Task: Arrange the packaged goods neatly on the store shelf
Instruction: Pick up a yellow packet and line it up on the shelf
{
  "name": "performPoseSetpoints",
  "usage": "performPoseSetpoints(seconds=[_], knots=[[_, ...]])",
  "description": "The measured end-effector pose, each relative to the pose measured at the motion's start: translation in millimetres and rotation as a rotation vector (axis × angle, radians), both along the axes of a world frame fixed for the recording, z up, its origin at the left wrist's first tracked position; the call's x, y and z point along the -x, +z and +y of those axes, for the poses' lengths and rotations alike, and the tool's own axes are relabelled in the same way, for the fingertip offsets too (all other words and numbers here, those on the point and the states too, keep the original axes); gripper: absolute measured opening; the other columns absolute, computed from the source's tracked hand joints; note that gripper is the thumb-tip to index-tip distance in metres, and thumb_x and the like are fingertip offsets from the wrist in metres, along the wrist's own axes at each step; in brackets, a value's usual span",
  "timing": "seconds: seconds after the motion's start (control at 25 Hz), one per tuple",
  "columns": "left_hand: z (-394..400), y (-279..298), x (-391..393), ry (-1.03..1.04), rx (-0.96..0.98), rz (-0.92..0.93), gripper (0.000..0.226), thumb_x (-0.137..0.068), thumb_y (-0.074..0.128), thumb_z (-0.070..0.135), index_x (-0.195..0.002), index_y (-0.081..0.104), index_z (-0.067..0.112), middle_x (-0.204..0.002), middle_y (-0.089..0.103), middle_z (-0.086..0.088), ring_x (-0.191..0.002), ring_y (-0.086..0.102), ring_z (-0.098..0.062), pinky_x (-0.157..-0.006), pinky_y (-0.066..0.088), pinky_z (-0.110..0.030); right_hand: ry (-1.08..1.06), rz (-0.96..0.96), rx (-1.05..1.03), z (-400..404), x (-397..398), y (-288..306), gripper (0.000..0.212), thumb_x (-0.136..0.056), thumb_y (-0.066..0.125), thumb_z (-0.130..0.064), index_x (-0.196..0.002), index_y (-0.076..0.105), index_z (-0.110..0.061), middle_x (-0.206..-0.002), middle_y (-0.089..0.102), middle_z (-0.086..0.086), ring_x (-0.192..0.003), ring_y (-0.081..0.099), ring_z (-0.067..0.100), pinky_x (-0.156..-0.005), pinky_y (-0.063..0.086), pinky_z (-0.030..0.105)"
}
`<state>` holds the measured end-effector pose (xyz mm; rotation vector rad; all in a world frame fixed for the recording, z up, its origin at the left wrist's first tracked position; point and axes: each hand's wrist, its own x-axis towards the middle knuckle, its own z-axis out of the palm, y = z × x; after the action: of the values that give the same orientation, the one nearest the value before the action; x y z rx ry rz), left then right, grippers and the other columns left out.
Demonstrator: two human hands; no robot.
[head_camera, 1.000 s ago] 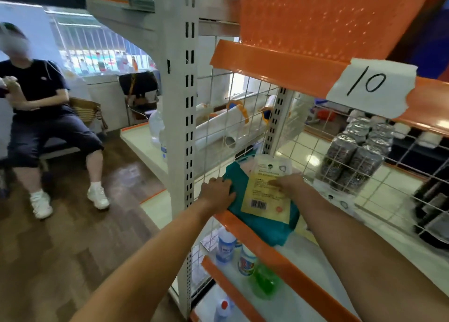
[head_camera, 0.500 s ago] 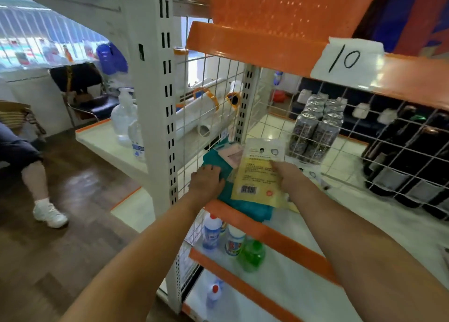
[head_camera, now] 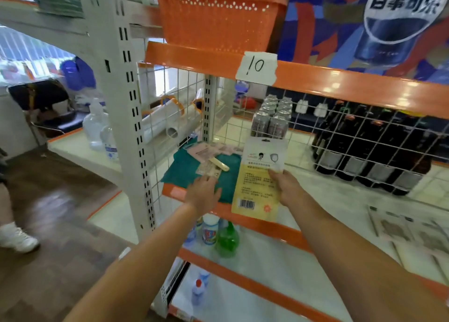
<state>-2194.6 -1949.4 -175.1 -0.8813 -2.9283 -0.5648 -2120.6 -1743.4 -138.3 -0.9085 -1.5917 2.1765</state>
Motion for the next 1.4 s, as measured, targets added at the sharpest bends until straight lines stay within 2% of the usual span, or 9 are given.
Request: performPoseSetpoints(seconds=[0.08,0.2,0.36,0.44,0.64,0.76,1.0,1.16,1.4], knots=[[0,-12,-28,-0.035,0.04,0.041,0.034,-0.096,0.043,0.031,-0.125,0.051,0.016,-0.129,0.054,-0.005,-0.12,0.047,-0.026,-0.097,0.038,-0.035,-0.009,0.009,0.021,-4,-25,-10,0.033,-0.093,0.055,-0.005,-0.126,0.052,-0.003,-0.114,0.063,0.019,-0.101,0.063,0.036,-0.08,0.05,0.05],[-9,-33,-71,-0.055,0.113,0.015,0.035,-0.097,0.039,0.032,-0.125,0.051,0.013,-0.129,0.053,-0.006,-0.119,0.048,-0.026,-0.093,0.04,-0.036,-0.028,-0.02,0.064,-13,-63,-30,0.034,-0.091,0.057,-0.007,-0.125,0.054,-0.005,-0.103,0.066,0.016,-0.086,0.064,0.031,-0.083,0.049,0.052],[-24,-58,-116,-0.054,0.06,-0.024,0.051,-0.095,0.032,0.043,-0.123,0.057,0.008,-0.121,0.058,-0.012,-0.113,0.053,-0.029,-0.083,0.043,-0.035,-0.016,0.046,0.162,-33,-110,-57,0.015,-0.093,0.054,-0.006,-0.107,0.059,-0.009,-0.093,0.066,0.011,-0.081,0.064,0.027,-0.07,0.051,0.043],[-27,-68,-131,-0.038,0.067,-0.04,0.041,-0.096,0.039,0.037,-0.121,0.058,0.01,-0.118,0.059,-0.012,-0.111,0.053,-0.029,-0.079,0.04,-0.033,-0.01,0.04,0.192,-45,-130,-76,0.013,-0.094,0.052,-0.005,-0.105,0.058,-0.01,-0.089,0.066,0.01,-0.079,0.063,0.026,-0.065,0.051,0.04],[-30,-83,-152,-0.072,0.006,-0.148,0.036,-0.097,0.042,0.031,-0.119,0.058,0.008,-0.119,0.06,-0.015,-0.111,0.053,-0.031,-0.091,0.042,-0.037,-0.067,-0.023,0.26,-65,-160,-109,0.015,-0.093,0.053,-0.004,-0.106,0.057,-0.01,-0.093,0.065,0.013,-0.082,0.063,0.03,-0.08,0.049,0.05],[-40,-87,-162,-0.054,-0.054,-0.216,0.034,-0.097,0.043,0.026,-0.123,0.057,0.009,-0.123,0.058,-0.015,-0.112,0.053,-0.031,-0.092,0.043,-0.036,-0.126,-0.062,0.285,-80,-165,-124,0.025,-0.091,0.056,-0.005,-0.116,0.056,-0.01,-0.11,0.065,0.017,-0.099,0.063,0.035,-0.09,0.048,0.056],[-86,-128,-156,-0.017,-0.14,-0.451,0.036,-0.087,0.035,0.044,-0.103,0.06,0.023,-0.103,0.066,-0.006,-0.092,0.061,-0.024,-0.081,0.051,-0.04,-0.151,-0.032,0.349,-130,-159,-133,0.032,-0.093,0.053,-0.004,-0.125,0.052,-0.005,-0.116,0.061,0.02,-0.091,0.062,0.033,-0.084,0.048,0.051],[-116,-131,-161,0.031,-0.25,-0.612,0.036,-0.097,0.037,0.04,-0.12,0.058,0.021,-0.115,0.063,0.002,-0.104,0.058,-0.018,-0.083,0.043,-0.028,-0.146,-0.054,0.362,-162,-162,-145,0.031,-0.094,0.052,-0.005,-0.125,0.053,-0.004,-0.12,0.062,0.019,-0.091,0.063,0.032,-0.073,0.052,0.043],[-140,-122,-181,0.104,-0.379,-0.974,0.034,-0.103,0.033,0.032,-0.126,0.05,0.014,-0.115,0.054,-0.002,-0.099,0.046,-0.012,-0.084,0.034,-0.026,-0.26,-0.025,0.473,-190,-180,-161,0.023,-0.094,0.051,-0.005,-0.116,0.055,-0.009,-0.106,0.065,0.015,-0.095,0.063,0.032,-0.084,0.049,0.051]])
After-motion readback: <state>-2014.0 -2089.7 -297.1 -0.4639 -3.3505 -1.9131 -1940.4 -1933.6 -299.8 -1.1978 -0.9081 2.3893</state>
